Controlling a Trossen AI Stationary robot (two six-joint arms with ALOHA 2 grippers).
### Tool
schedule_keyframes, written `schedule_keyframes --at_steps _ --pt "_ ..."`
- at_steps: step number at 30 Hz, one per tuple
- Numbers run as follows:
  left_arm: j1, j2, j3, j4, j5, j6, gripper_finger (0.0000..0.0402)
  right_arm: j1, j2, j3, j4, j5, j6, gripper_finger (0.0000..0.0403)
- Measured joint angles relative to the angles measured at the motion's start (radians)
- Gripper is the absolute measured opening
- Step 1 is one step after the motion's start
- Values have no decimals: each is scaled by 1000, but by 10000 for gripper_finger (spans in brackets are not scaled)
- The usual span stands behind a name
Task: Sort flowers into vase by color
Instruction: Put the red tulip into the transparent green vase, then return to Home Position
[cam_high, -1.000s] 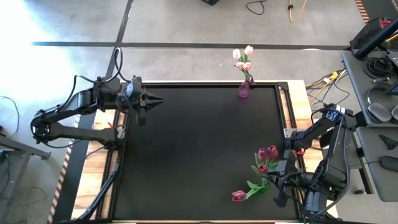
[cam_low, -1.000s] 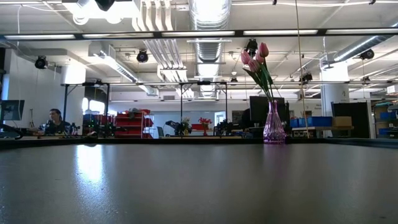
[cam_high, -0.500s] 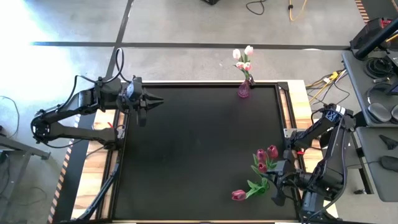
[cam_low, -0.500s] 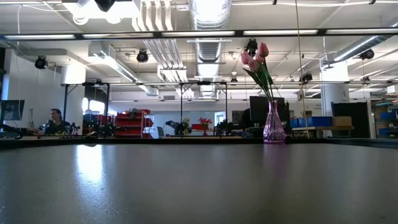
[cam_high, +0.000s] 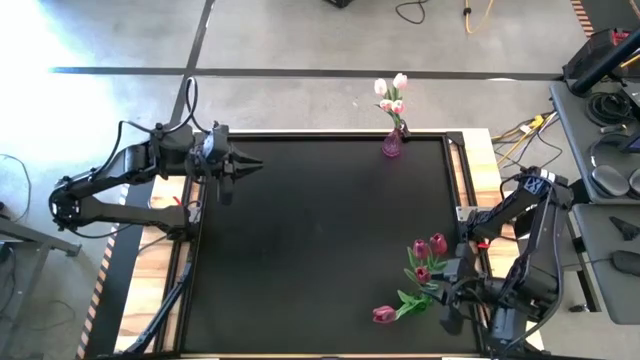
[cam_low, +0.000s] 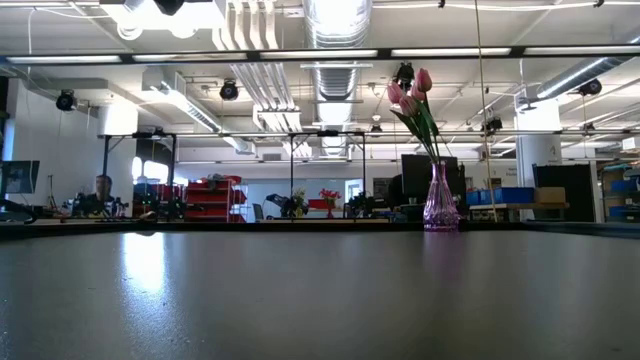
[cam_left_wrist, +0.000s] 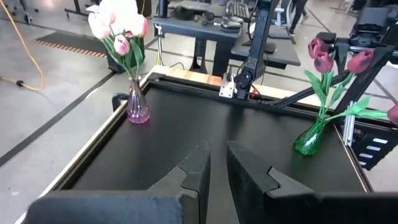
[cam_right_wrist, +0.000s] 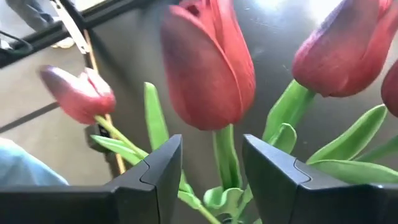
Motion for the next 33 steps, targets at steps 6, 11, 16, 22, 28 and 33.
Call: schedule_keyframes --at_steps 6,11,16,22,28,33 --pt "0 2 52 -1 28 3 39 0 0 98 -1 -19 -1 149" --pt "1 18 82 -3 70 36 39 0 0 213 3 -17 -73 117" --pt "16 52 85 0 136 74 38 -6 0 323 27 -2 -226 66" --pt "25 74 85 1 161 116 38 -57 -2 415 25 8 -365 12" --pt "30 63 77 54 163 134 38 -221 -4 442 17 9 -606 9" --pt "56 48 -31 182 226 122 38 -415 -44 408 43 -111 -846 9"
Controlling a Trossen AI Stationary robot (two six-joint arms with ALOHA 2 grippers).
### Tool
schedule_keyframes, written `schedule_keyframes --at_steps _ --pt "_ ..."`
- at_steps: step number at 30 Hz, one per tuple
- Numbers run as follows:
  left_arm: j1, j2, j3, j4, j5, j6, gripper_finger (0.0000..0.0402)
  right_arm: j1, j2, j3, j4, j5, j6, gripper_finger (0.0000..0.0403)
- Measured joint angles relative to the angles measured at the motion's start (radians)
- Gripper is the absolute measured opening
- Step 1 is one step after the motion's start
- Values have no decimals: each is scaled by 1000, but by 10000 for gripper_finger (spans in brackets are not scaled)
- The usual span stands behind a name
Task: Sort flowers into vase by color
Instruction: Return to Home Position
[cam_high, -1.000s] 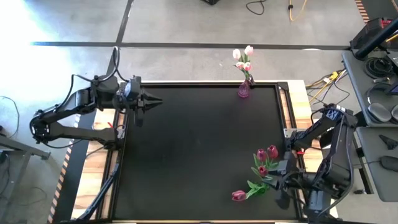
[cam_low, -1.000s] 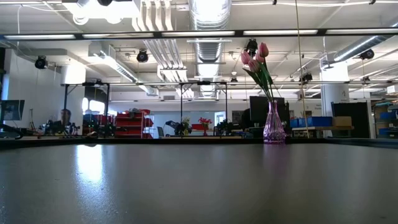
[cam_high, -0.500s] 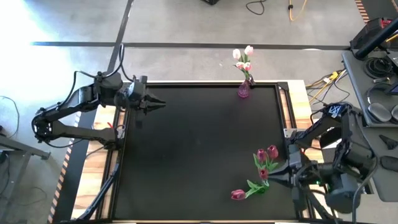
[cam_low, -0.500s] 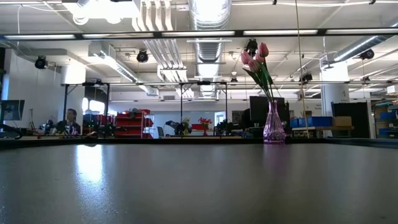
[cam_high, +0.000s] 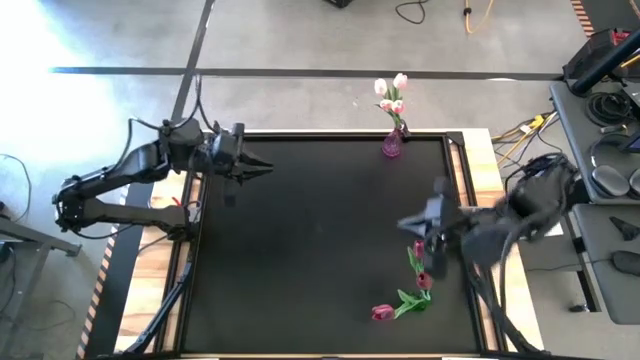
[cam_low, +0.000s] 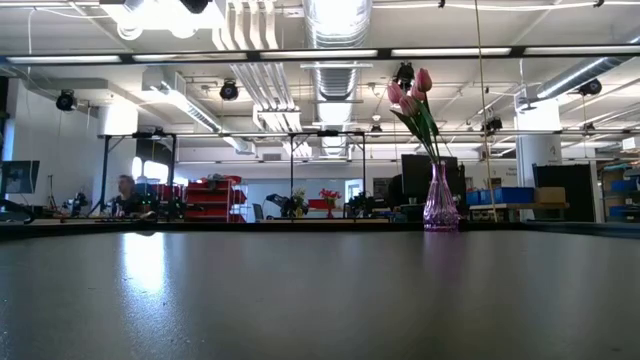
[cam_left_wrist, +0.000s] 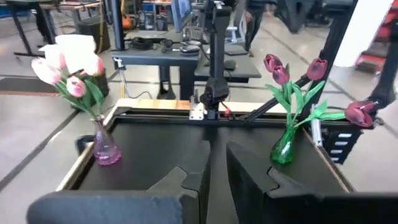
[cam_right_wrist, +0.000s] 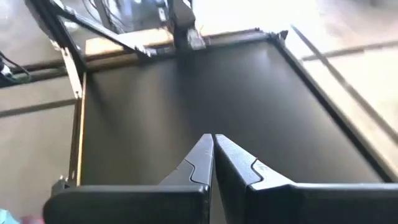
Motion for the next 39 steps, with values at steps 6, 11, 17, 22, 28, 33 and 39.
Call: schedule_keyframes --at_steps 6,11,17,22,28,33,39 --pt "28 -31 -184 296 68 -71 37 -220 -163 -121 334 -194 -394 9" --pt "68 -78 -307 425 78 -128 36 -436 -272 -283 525 -407 -571 8" --pt "118 -122 -401 517 78 -129 36 -708 -344 -516 714 -735 -637 8" --pt "166 -123 -459 517 96 -116 36 -867 -411 -720 883 -906 -660 8" --pt "217 -126 -571 612 93 -120 36 -984 -516 -1003 1105 -962 -671 8" --pt "233 -143 -663 705 84 -103 36 -1024 -576 -1235 1301 -964 -633 8" --pt "239 -229 -767 704 28 -84 36 -1025 -670 -1463 1494 -952 -557 8"
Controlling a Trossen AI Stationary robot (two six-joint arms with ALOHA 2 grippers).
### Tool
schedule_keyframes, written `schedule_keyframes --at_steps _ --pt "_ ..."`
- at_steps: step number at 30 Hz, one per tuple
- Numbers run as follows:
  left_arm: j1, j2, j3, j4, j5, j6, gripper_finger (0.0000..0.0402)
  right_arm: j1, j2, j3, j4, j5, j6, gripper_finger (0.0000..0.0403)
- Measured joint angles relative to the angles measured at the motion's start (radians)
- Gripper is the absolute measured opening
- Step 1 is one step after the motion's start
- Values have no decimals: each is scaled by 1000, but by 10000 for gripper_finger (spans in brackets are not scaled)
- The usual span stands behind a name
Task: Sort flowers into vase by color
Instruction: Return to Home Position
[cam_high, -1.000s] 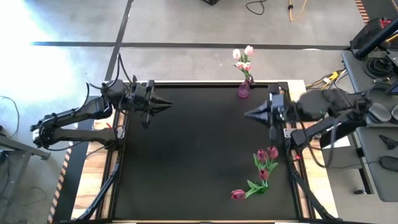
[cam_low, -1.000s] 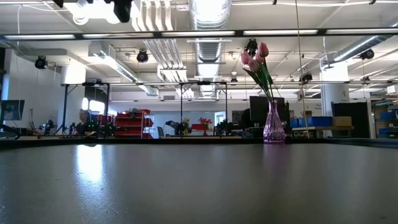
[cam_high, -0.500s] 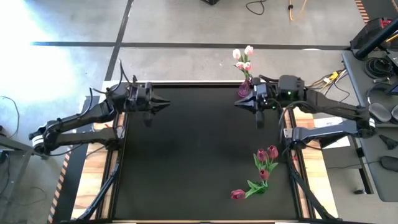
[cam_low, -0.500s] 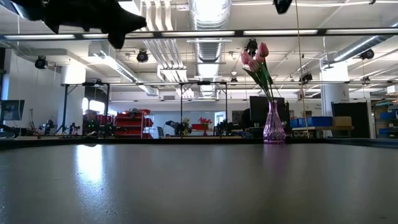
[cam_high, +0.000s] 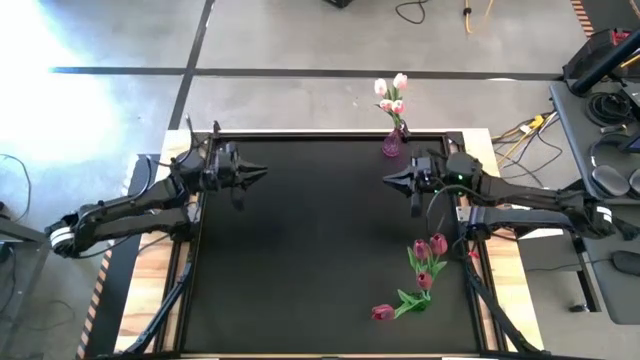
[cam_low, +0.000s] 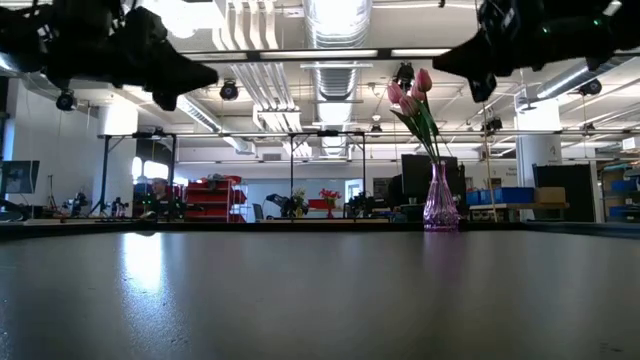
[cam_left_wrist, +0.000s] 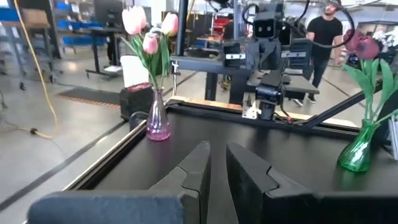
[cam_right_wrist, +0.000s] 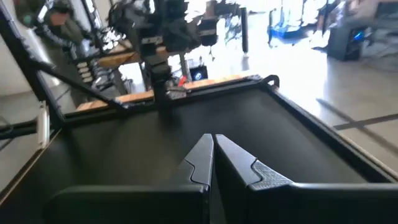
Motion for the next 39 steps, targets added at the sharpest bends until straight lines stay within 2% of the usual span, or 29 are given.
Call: schedule_keyframes --at_steps 5,15,22,27,33,36,39 --pt "16 -132 -107 -7 -50 19 36 0 -96 -139 101 52 15 8" --pt "82 -376 -304 -10 -51 -41 36 0 -261 -295 120 105 59 9" --pt "82 -565 -321 -261 -104 -39 36 1 -345 -353 90 139 70 9" --pt "67 -674 -321 -271 -135 -69 36 40 -355 -393 89 200 70 9" --pt "-27 -652 -321 -291 -248 -81 36 117 -355 -431 159 275 70 9" --pt "-97 -646 -321 -302 -317 -60 36 141 -354 -445 146 311 54 9" --pt "-138 -626 -321 -302 -338 -54 36 141 -354 -445 122 316 52 9"
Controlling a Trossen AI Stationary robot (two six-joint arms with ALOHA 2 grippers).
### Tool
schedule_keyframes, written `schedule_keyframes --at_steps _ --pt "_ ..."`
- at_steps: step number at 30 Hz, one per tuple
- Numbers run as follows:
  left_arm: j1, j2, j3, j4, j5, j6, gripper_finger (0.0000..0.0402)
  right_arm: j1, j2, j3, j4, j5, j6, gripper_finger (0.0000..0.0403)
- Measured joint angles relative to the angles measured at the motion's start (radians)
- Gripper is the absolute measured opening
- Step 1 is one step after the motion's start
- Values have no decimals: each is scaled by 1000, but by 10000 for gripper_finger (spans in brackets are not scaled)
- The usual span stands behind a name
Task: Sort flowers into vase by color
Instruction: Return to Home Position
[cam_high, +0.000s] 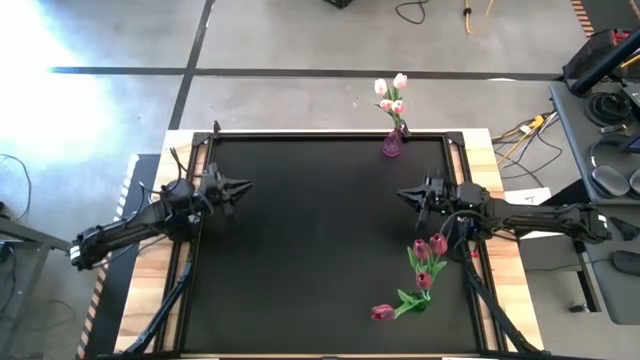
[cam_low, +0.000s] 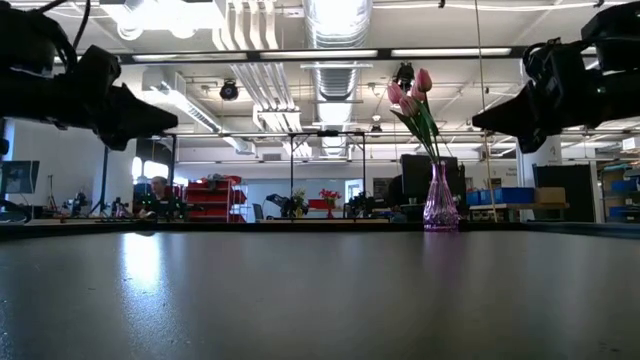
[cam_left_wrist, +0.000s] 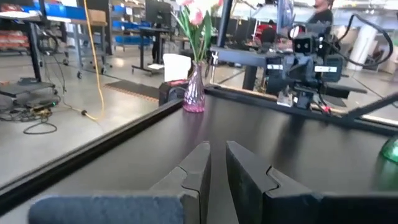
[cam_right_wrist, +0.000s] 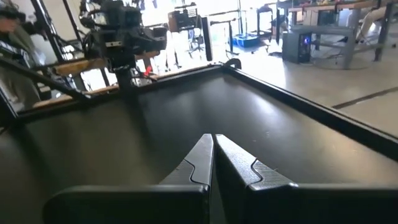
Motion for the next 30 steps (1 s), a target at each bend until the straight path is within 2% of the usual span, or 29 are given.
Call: schedule_keyframes --at_steps 9,15,20,30 --pt "3 90 0 1 -12 -19 36 -17 -63 13 -66 0 -51 9" --pt "3 179 8 -8 -65 -58 36 -25 -131 25 -100 6 -82 9" --pt "3 228 8 -2 -66 -60 36 -25 -128 25 -102 6 -177 9" --pt "3 280 8 0 -65 -60 36 -25 -116 26 -100 6 -182 9"
